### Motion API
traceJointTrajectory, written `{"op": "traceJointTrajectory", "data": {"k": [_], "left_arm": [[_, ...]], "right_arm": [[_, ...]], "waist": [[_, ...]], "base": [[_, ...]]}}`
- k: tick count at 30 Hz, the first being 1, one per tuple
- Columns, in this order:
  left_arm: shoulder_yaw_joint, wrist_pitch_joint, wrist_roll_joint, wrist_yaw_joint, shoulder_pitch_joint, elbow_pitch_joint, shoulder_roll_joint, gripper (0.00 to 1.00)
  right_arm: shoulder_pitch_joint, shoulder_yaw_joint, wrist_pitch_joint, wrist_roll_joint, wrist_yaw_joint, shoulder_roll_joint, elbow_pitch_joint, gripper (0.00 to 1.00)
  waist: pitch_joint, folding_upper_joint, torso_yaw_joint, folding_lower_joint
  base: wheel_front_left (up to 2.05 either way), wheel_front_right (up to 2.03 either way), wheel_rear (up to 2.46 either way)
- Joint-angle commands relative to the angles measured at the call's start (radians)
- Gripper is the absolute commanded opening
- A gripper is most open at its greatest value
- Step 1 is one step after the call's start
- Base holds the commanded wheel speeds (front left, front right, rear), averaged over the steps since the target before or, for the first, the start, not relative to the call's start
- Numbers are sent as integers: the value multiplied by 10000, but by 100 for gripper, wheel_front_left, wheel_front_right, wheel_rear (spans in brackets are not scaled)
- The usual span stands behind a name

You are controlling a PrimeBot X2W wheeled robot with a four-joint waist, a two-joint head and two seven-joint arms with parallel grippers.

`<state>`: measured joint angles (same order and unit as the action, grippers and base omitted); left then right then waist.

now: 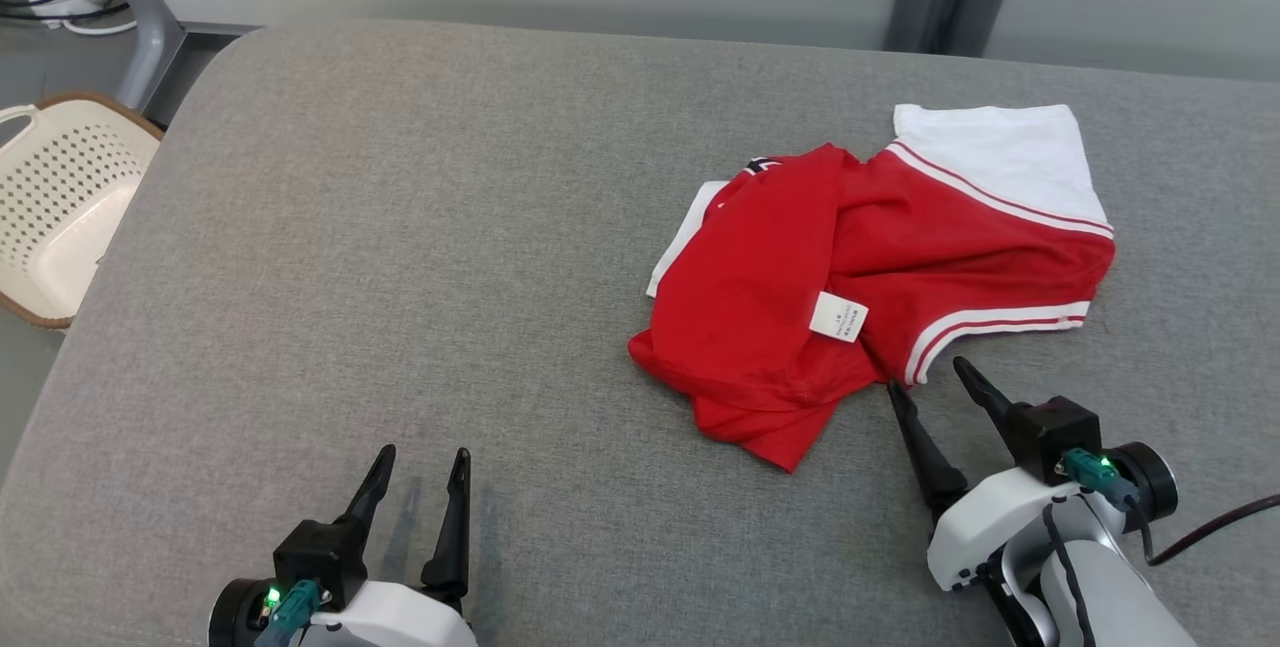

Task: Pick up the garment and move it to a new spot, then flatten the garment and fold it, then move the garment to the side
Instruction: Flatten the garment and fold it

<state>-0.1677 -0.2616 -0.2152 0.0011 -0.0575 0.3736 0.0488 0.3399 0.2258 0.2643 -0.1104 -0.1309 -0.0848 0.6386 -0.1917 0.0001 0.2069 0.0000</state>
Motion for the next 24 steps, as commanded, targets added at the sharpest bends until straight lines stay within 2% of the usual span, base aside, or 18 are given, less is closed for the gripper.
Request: {"op": "traceJointTrajectory", "data": {"k": [1, 4, 5, 9, 24], "left_arm": [[32, -46, -36, 6, -80, 6, 40, 100], [59, -46, -43, 20, -75, 20, 37, 100], [52, -46, -43, 34, -74, 22, 39, 100], [13, -46, -79, 88, -36, 50, 39, 100], [101, -46, -118, 97, 447, 214, 40, 100]], "right_arm": [[107, -79, -6, -28, 3, -21, 57, 78], [162, -183, -6, -12, 3, 3, 47, 27], [166, -221, -6, 2, 3, 3, 29, 1], [238, -370, -6, -24, 3, -48, -149, 0], [1135, -648, -6, -837, 1, -84, -2426, 0]], "waist": [[-54, -1, 88, 0], [-87, -1, 182, 0], [-91, -1, 204, 0], [-37, -1, 221, 0], [1192, -1, -436, 0]], "base": [[0, 0, 0], [0, 0, 0], [0, 0, 0], [0, 0, 0], [0, 0, 0]]}}
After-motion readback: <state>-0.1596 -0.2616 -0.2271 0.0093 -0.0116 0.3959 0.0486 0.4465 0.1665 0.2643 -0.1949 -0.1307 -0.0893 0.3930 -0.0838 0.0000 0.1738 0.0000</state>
